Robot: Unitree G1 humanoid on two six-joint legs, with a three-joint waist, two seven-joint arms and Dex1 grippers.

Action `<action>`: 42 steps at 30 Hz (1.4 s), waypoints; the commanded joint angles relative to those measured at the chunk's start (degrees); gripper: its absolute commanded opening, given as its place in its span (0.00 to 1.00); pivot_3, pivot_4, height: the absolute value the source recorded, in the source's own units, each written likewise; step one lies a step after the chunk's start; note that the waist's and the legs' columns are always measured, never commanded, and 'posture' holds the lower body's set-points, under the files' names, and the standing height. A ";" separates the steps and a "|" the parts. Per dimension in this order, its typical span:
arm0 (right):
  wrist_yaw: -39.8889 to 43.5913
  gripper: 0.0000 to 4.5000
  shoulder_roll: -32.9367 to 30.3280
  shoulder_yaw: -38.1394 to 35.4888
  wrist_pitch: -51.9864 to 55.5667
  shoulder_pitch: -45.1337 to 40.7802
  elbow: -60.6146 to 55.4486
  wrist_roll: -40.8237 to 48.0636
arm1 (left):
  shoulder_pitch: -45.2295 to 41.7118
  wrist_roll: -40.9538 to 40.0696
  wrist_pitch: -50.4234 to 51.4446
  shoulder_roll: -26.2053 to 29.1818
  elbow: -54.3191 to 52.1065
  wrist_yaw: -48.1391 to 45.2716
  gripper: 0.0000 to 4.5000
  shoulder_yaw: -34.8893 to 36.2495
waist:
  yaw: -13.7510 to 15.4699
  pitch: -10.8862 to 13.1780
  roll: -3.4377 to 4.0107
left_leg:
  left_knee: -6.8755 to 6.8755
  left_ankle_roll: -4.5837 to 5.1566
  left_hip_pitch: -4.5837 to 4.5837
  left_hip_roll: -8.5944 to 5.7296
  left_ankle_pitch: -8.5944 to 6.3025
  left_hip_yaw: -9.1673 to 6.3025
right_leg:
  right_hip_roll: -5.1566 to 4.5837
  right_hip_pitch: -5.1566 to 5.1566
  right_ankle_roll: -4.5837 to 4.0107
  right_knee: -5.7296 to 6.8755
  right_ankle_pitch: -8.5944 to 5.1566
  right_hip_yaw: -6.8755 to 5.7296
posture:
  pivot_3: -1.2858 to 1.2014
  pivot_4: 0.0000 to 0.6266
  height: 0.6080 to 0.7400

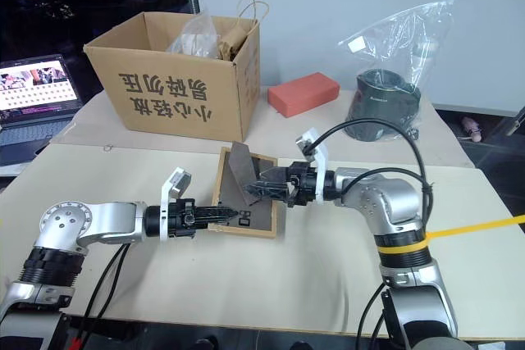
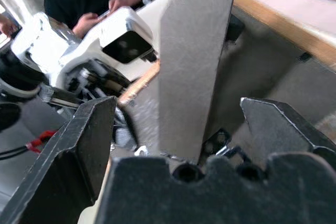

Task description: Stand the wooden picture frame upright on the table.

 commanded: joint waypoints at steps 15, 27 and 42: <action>9.52 0.99 -3.55 -0.42 -0.32 1.52 -5.88 5.73 | -3.15 3.03 2.32 -0.35 0.96 -4.54 0.26 2.73 | 0.03 0.03 0.04 | 0.04 -0.01 -0.01 0.00 0.01 -0.04 | 0.00 0.01 0.00 0.08 0.00 -0.04 | 0.52 0.24 0.82; 8.71 0.99 -15.40 -3.22 -3.47 5.42 -7.53 0.89 | -7.89 11.55 5.62 0.88 6.74 -11.18 0.26 4.38 | 0.24 0.04 0.03 | 0.09 -0.01 -0.01 -0.01 0.01 -0.05 | 0.00 0.00 0.00 0.14 0.00 -0.04 | 0.52 0.24 0.82; -34.64 0.99 -19.81 8.85 -93.00 11.76 19.13 -58.73 | -16.32 5.38 16.33 -3.78 24.53 -15.45 0.26 5.40 | -0.09 0.10 0.11 | 0.07 -0.02 -0.03 -0.04 0.03 -0.04 | 0.00 -0.06 0.10 0.17 0.00 -0.04 | 0.52 0.24 0.82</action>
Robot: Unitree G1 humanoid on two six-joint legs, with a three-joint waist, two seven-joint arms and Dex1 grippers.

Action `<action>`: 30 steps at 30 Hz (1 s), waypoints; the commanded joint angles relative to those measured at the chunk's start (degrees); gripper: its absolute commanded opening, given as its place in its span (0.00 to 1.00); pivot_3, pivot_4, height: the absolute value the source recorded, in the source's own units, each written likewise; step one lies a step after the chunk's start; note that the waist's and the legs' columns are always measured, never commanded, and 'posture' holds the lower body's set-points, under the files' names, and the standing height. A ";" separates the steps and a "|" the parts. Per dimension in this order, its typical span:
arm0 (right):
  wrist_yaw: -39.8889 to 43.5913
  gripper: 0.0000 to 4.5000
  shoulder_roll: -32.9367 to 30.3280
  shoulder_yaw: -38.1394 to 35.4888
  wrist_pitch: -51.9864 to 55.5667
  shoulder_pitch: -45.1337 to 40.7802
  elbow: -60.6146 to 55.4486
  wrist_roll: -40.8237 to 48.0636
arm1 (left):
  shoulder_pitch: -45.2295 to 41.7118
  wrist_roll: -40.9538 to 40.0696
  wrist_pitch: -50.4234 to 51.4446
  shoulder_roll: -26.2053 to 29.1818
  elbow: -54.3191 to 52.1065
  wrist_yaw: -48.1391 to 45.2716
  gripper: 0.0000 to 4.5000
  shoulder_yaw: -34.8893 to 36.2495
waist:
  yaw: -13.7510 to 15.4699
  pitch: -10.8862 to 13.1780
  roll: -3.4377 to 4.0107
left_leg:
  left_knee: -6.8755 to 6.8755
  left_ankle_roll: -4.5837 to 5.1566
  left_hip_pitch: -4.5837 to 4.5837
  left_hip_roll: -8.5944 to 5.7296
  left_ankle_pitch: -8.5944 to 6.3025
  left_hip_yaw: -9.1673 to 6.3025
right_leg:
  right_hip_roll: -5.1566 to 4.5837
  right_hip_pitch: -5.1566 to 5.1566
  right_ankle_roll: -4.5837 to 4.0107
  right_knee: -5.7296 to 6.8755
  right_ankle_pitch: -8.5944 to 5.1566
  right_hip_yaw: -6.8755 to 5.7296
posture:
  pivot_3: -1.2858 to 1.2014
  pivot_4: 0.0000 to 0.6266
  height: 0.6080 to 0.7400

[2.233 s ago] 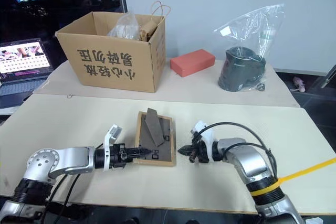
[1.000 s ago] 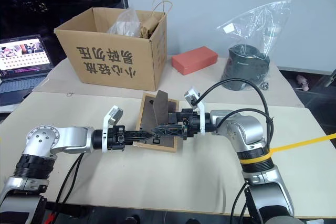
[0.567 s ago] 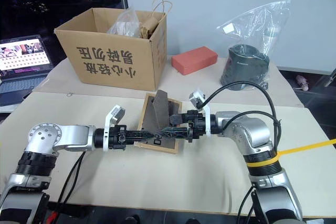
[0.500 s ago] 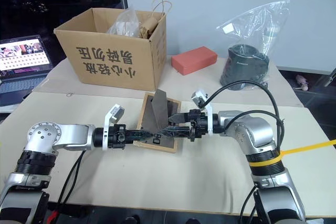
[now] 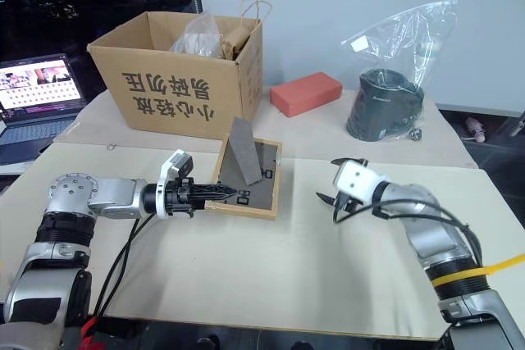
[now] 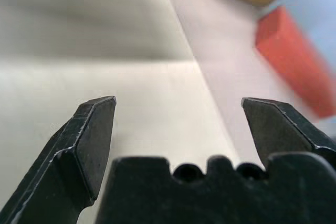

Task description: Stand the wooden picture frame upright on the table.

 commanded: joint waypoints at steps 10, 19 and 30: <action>-27.07 0.99 5.24 -1.81 -23.12 -4.70 -1.43 -19.96 | -0.06 -10.69 0.74 2.16 -2.21 -2.52 0.26 -8.15 | -0.27 0.00 0.00 | 0.12 -0.17 0.16 -0.07 0.28 -0.10 | 0.00 0.08 -0.06 0.57 0.03 -0.01 | 0.52 0.24 0.82; -29.53 0.94 7.05 -0.11 -24.28 -3.60 -3.86 -23.62 | -0.99 -8.87 0.74 1.32 -3.16 -1.89 0.26 -8.92 | -0.28 0.00 0.00 | 0.13 -0.18 0.17 -0.09 0.33 -0.18 | 0.00 0.11 -0.07 0.61 0.04 -0.05 | 0.52 0.24 0.82; -26.18 0.38 8.28 -1.18 -23.86 -1.98 -2.14 -17.89 | 3.49 7.05 0.67 2.93 -17.73 -5.91 0.26 -7.95 | -0.38 -0.01 0.02 | 0.09 -0.23 0.38 -0.10 0.39 -0.21 | 0.00 0.25 -0.09 0.69 0.05 -0.06 | 0.52 0.24 0.82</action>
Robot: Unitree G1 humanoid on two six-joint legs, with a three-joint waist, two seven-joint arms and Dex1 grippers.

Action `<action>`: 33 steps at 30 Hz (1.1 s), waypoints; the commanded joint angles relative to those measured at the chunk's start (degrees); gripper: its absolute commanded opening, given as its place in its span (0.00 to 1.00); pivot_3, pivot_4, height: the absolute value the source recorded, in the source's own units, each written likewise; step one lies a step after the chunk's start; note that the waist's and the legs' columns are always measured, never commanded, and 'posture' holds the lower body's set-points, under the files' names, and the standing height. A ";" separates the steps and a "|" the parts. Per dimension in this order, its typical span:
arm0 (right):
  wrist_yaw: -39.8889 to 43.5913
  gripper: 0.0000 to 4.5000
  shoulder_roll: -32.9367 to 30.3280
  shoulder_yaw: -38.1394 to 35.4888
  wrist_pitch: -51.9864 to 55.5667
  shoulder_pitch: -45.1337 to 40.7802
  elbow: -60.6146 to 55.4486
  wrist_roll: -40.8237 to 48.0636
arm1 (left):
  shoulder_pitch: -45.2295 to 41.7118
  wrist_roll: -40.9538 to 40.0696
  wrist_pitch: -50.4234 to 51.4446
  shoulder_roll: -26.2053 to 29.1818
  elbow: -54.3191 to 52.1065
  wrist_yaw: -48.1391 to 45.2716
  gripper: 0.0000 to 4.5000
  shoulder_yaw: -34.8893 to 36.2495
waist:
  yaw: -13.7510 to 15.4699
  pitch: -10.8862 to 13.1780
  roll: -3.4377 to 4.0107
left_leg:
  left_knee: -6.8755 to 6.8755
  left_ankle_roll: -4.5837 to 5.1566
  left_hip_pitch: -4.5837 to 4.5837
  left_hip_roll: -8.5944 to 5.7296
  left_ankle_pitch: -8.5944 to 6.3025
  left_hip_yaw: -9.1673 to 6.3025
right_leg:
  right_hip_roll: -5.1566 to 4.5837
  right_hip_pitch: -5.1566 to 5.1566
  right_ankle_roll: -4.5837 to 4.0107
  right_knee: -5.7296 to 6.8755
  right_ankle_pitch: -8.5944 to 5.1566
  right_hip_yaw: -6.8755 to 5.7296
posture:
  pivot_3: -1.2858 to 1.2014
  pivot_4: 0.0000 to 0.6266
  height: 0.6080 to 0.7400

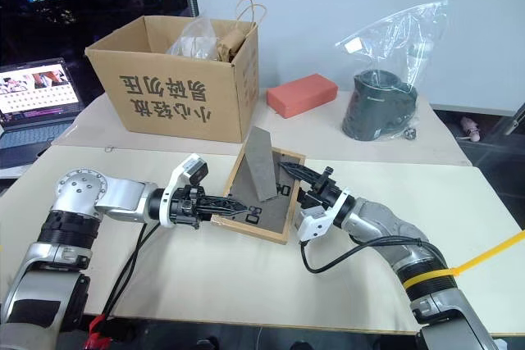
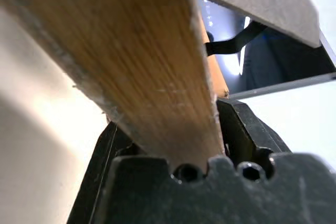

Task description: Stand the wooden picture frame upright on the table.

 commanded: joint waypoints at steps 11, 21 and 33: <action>2.91 0.28 0.14 -2.38 -0.79 -0.89 1.22 8.44 | 1.78 24.37 -4.62 13.35 -11.37 -21.34 1.00 -2.12 | -0.42 0.01 -0.02 | -0.04 0.01 0.06 -0.01 0.01 0.00 | 0.00 0.04 0.00 0.00 0.00 0.00 | 0.52 0.24 0.82; 31.78 0.28 5.83 -4.33 25.01 -3.70 3.59 44.25 | 10.24 44.03 -33.61 20.15 -19.17 -35.69 1.00 2.14 | -0.82 0.23 -0.23 | -0.02 0.03 0.38 0.02 0.01 -0.01 | -0.01 0.47 -0.03 -0.01 0.00 -0.05 | 0.52 0.24 0.82; 40.14 0.28 9.81 -11.77 84.19 -6.19 -6.23 72.66 | 21.05 49.64 -40.79 16.51 -30.07 -34.03 1.00 6.85 | -0.83 0.30 -0.18 | -0.05 0.10 0.26 0.05 -0.03 0.01 | -0.01 0.31 -0.02 -0.06 -0.03 -0.08 | 0.52 0.24 0.82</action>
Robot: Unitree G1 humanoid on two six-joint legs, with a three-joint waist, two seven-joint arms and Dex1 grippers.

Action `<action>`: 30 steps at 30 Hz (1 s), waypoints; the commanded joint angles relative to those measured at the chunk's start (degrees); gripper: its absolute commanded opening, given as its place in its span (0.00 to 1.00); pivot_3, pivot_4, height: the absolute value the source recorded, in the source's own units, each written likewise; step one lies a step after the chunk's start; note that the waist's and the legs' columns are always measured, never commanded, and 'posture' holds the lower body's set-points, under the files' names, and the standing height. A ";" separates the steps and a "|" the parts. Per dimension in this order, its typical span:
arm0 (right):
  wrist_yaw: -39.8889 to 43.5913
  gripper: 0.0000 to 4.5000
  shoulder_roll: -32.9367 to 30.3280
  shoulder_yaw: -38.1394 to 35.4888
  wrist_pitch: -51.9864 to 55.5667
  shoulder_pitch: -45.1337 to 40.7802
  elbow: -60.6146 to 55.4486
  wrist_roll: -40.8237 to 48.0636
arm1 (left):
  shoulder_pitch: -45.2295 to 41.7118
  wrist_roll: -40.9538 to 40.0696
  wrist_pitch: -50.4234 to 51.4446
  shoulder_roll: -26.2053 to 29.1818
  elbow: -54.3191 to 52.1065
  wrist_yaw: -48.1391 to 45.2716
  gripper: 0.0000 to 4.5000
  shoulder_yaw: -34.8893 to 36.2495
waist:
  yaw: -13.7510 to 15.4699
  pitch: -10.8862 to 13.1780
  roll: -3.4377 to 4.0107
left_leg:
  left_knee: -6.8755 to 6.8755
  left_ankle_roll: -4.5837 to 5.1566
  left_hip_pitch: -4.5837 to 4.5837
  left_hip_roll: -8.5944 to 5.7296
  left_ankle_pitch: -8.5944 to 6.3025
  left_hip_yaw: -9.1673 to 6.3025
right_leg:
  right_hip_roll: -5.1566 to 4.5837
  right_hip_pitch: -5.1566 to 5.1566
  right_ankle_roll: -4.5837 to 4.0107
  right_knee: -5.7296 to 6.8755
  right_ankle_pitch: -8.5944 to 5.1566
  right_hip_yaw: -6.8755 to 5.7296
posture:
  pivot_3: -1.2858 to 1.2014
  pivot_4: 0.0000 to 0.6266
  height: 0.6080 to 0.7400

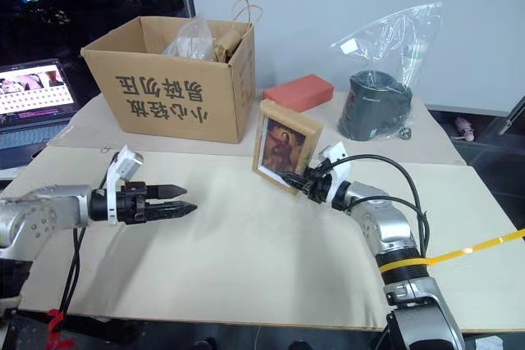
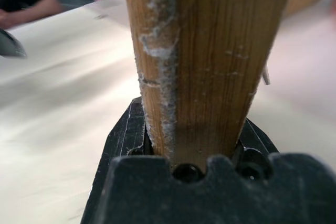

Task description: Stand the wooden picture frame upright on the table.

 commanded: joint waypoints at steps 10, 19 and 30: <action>5.01 0.28 0.33 -3.47 22.36 0.15 1.56 6.42 | 6.55 1.06 -0.43 -3.36 -8.22 5.76 1.00 7.38 | -0.40 0.00 0.00 | 0.01 0.01 -0.25 0.01 -0.01 0.01 | 0.00 -0.25 0.16 0.02 -0.09 0.00 | 0.52 0.24 0.82; 8.43 0.28 1.03 -1.03 23.26 3.18 -0.77 4.79 | 11.54 8.13 -9.76 -6.46 -10.22 8.60 1.00 7.81 | -0.38 -0.01 -0.01 | 0.08 0.01 -0.23 0.00 -0.01 0.01 | 0.00 -0.22 0.24 0.03 -0.13 0.00 | 0.52 0.24 0.82; 7.75 0.79 -0.07 -3.88 24.63 7.03 -6.47 5.25 | 8.98 14.14 -14.06 -6.49 -5.59 6.40 1.00 4.61 | -0.33 -0.01 0.00 | 0.07 0.01 -0.33 0.00 -0.01 0.01 | 0.00 -0.31 0.30 0.03 -0.17 0.00 | 0.52 0.24 0.82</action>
